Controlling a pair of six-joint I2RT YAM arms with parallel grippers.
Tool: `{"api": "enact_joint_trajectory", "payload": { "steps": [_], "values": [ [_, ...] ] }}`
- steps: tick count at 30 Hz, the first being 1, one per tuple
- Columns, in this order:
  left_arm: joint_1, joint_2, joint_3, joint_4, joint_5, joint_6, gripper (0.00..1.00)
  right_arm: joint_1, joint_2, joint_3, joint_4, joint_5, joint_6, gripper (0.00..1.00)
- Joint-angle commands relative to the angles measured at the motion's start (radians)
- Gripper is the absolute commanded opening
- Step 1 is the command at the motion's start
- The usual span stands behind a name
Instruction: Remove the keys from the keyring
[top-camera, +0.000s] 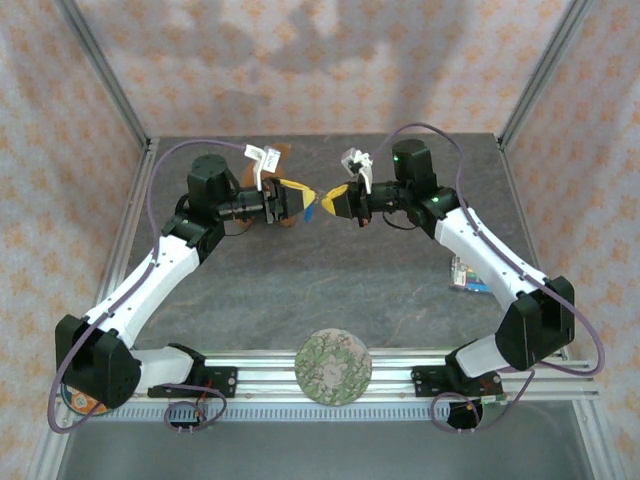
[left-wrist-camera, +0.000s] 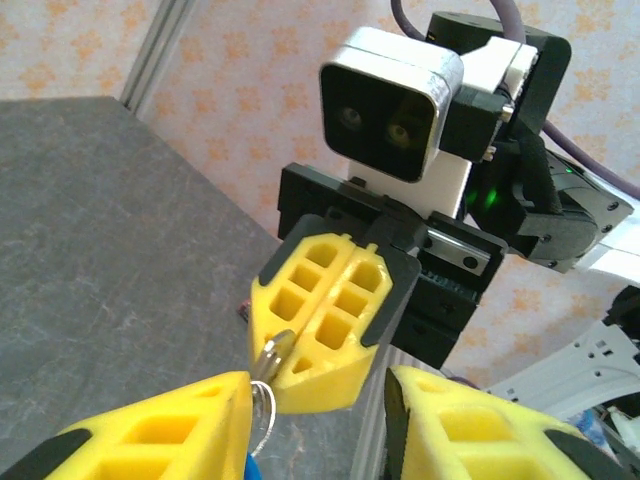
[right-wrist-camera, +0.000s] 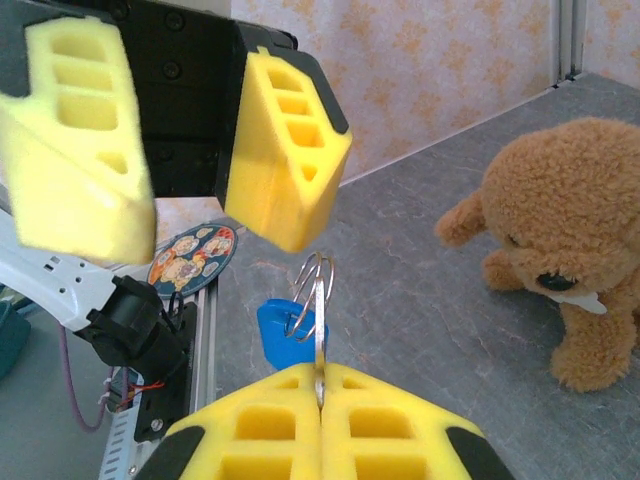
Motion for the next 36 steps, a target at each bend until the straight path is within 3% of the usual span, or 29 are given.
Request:
{"api": "enact_joint_trajectory", "payload": {
  "steps": [1, 7, 12, 20, 31, 36],
  "values": [
    [-0.008, -0.002, 0.036, -0.024, 0.034, 0.025, 0.43, 0.005, 0.000, 0.042, 0.001, -0.020, -0.013, 0.00],
    [-0.009, -0.004, 0.041, -0.057, 0.027, 0.049, 0.44, 0.005, -0.001, 0.047, 0.000, -0.027, -0.011, 0.00],
    [-0.008, -0.016, 0.034, -0.060, -0.004, 0.062, 0.53, 0.007, -0.008, 0.041, -0.002, -0.032, -0.013, 0.00],
    [0.006, -0.029, 0.039, -0.048, -0.027, 0.059, 0.52, 0.006, -0.027, 0.026, -0.023, -0.030, -0.032, 0.00],
    [0.010, -0.021, 0.057, -0.083, -0.038, 0.078, 0.64, 0.008, -0.042, 0.023, -0.025, -0.077, -0.041, 0.00],
    [0.001, -0.007, 0.062, -0.091, -0.012, 0.078, 0.64, 0.009, -0.042, 0.029, -0.019, -0.080, -0.039, 0.00]
  ]
}}
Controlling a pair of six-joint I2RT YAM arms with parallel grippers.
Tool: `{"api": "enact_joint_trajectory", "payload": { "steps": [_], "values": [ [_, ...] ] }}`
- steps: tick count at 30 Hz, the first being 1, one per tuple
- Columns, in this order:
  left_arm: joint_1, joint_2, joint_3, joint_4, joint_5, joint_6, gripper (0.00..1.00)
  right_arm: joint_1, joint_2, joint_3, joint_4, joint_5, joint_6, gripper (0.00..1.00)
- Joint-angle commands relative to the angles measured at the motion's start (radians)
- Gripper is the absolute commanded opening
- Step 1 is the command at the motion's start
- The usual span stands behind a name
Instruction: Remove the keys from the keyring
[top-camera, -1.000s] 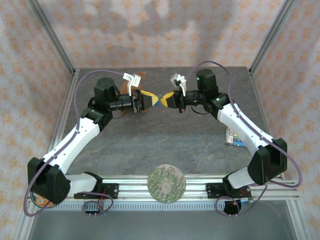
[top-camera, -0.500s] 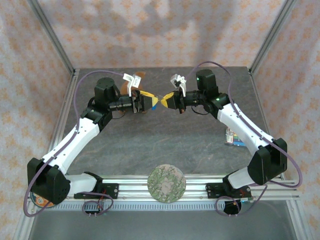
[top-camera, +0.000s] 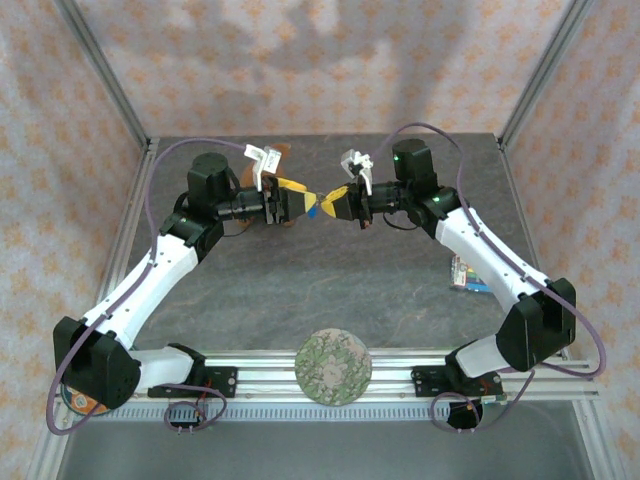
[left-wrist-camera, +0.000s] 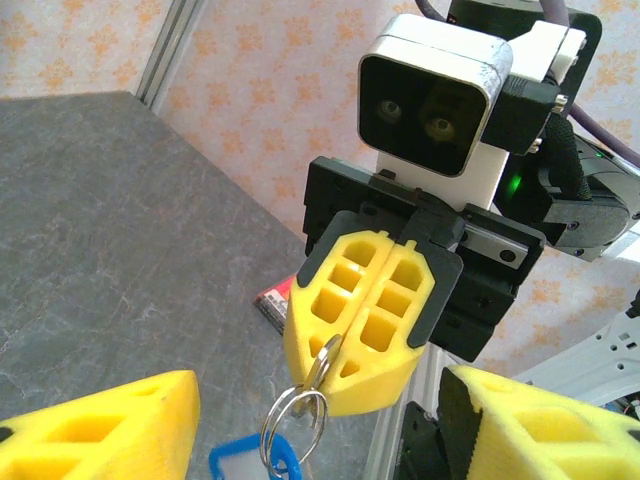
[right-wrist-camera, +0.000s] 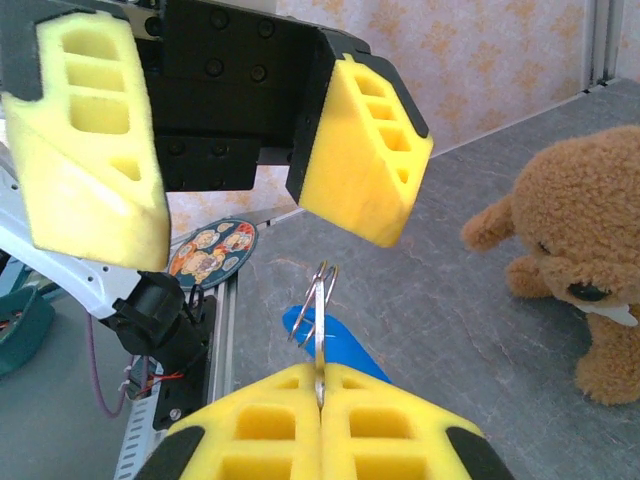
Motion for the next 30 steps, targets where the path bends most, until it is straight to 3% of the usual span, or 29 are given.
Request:
{"api": "enact_joint_trajectory", "payload": {
  "steps": [1, 8, 17, 23, 30],
  "values": [
    [-0.001, -0.001, 0.037, -0.013, 0.021, 0.014, 0.62, 0.005, -0.031, 0.023, 0.010, -0.029, -0.011, 0.00],
    [-0.007, 0.003, 0.037, -0.017, 0.059, 0.017, 0.46, 0.005, -0.019, 0.030, 0.019, -0.024, 0.001, 0.00],
    [-0.012, 0.012, 0.035, -0.042, 0.071, 0.035, 0.59, 0.005, -0.015, 0.032, 0.036, -0.025, 0.012, 0.00],
    [-0.014, 0.018, 0.036, -0.042, 0.089, 0.034, 0.41, 0.006, -0.006, 0.037, 0.042, -0.023, 0.019, 0.00],
    [-0.014, 0.017, 0.037, -0.052, 0.091, 0.042, 0.28, 0.005, -0.003, 0.037, 0.048, -0.017, 0.023, 0.00]
  ]
}}
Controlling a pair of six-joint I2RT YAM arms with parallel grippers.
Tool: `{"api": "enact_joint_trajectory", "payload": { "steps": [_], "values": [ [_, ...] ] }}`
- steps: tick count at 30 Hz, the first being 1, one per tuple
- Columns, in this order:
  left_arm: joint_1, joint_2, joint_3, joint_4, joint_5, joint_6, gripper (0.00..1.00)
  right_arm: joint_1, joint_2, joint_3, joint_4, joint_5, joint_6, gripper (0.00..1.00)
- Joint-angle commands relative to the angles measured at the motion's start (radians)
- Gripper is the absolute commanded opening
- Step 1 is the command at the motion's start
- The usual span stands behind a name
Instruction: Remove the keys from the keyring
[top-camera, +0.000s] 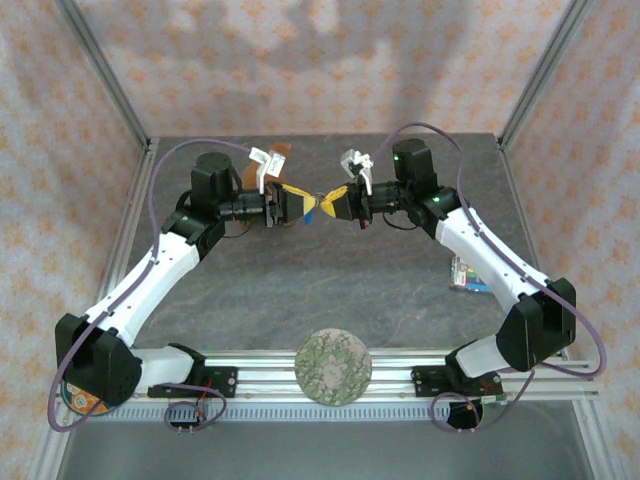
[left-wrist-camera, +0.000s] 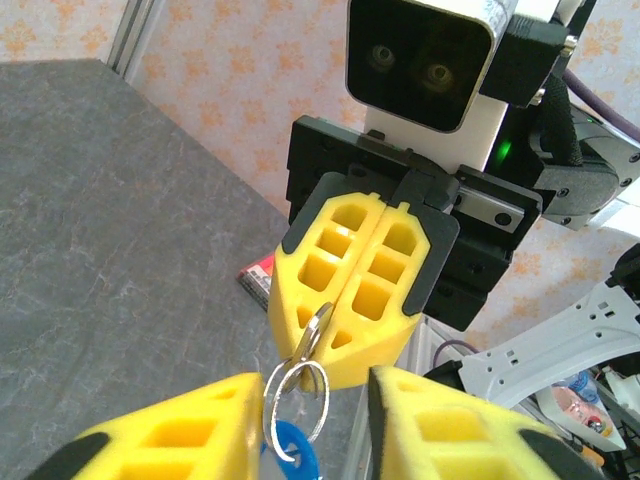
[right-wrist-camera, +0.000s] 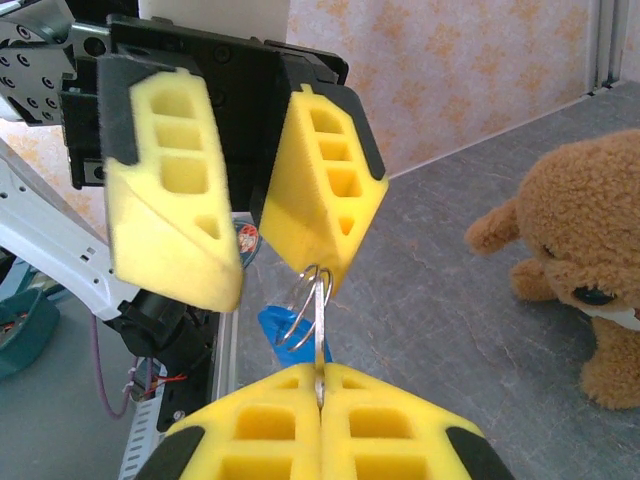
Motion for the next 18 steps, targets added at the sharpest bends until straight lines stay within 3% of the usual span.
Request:
{"api": "enact_joint_trajectory", "payload": {
  "steps": [1, 7, 10, 18],
  "values": [
    [-0.011, 0.000, 0.029, -0.002, 0.029, 0.010, 0.26, 0.006, -0.004, 0.036, 0.037, -0.012, 0.012, 0.00],
    [-0.010, -0.003, 0.023, 0.011, 0.023, 0.008, 0.15, 0.007, -0.008, 0.034, 0.023, 0.001, -0.001, 0.00],
    [-0.011, -0.009, 0.016, 0.027, 0.013, -0.003, 0.01, 0.006, -0.014, 0.031, 0.023, 0.009, -0.002, 0.00],
    [-0.010, -0.033, -0.034, 0.161, -0.028, -0.086, 0.00, 0.011, -0.028, 0.002, 0.056, 0.015, 0.011, 0.00]
  ]
}}
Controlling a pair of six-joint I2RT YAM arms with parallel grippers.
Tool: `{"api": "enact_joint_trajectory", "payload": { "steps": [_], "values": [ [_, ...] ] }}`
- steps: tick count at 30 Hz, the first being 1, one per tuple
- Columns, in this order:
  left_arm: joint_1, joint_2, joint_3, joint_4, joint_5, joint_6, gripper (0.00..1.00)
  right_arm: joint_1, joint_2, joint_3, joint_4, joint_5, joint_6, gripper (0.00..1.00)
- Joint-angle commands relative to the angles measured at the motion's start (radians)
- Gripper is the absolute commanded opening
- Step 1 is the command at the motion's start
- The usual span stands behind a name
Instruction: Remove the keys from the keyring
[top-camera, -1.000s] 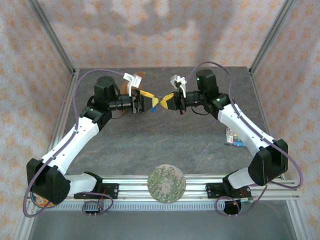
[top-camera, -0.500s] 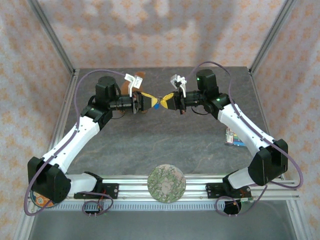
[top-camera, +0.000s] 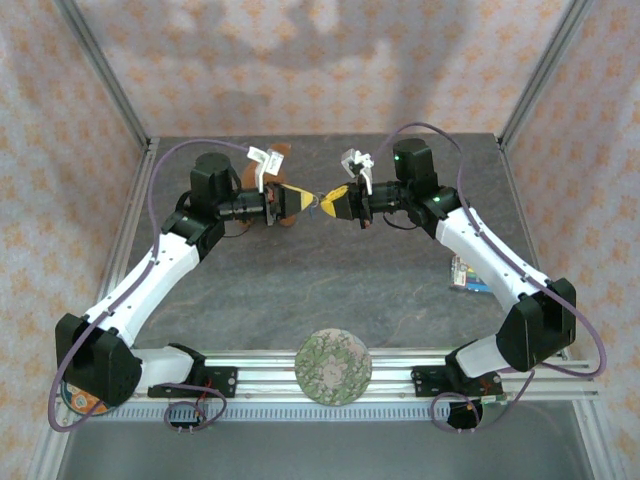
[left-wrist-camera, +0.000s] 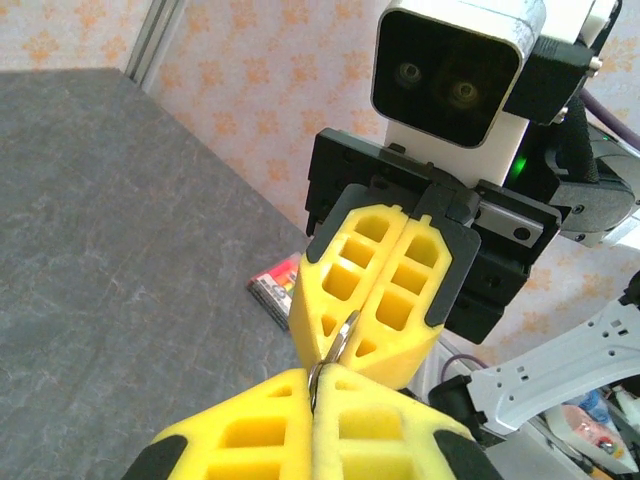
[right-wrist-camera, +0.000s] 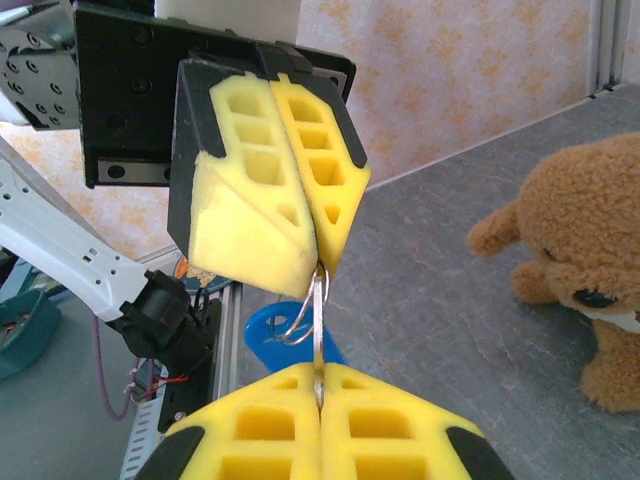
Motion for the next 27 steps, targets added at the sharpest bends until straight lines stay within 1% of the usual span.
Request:
{"api": "enact_joint_trajectory", "payload": {
  "steps": [1, 9, 16, 22, 23, 25, 26, 27],
  "values": [
    [-0.012, -0.030, -0.019, 0.123, -0.001, -0.051, 0.00, 0.013, -0.032, -0.004, 0.056, 0.020, 0.012, 0.00],
    [-0.004, -0.044, -0.030, 0.138, -0.037, -0.061, 0.00, 0.015, -0.051, -0.033, 0.086, 0.014, 0.021, 0.00],
    [0.001, -0.047, -0.044, 0.166, -0.044, -0.078, 0.00, 0.018, -0.072, -0.067, 0.145, 0.021, 0.055, 0.00],
    [0.004, -0.056, -0.055, 0.170, -0.054, -0.083, 0.00, 0.018, -0.074, -0.068, 0.150, 0.029, 0.059, 0.00],
    [0.005, -0.058, -0.055, 0.159, -0.064, -0.078, 0.02, 0.018, -0.075, -0.068, 0.152, 0.035, 0.061, 0.00],
    [0.011, -0.065, -0.057, 0.144, -0.080, -0.071, 0.18, 0.017, -0.075, -0.063, 0.149, 0.041, 0.064, 0.00],
    [0.018, -0.069, -0.061, 0.145, -0.089, -0.072, 0.28, 0.016, -0.075, -0.059, 0.143, 0.042, 0.061, 0.00],
    [0.024, -0.075, -0.066, 0.145, -0.094, -0.073, 0.31, 0.015, -0.073, -0.053, 0.130, 0.045, 0.057, 0.00]
  ]
}}
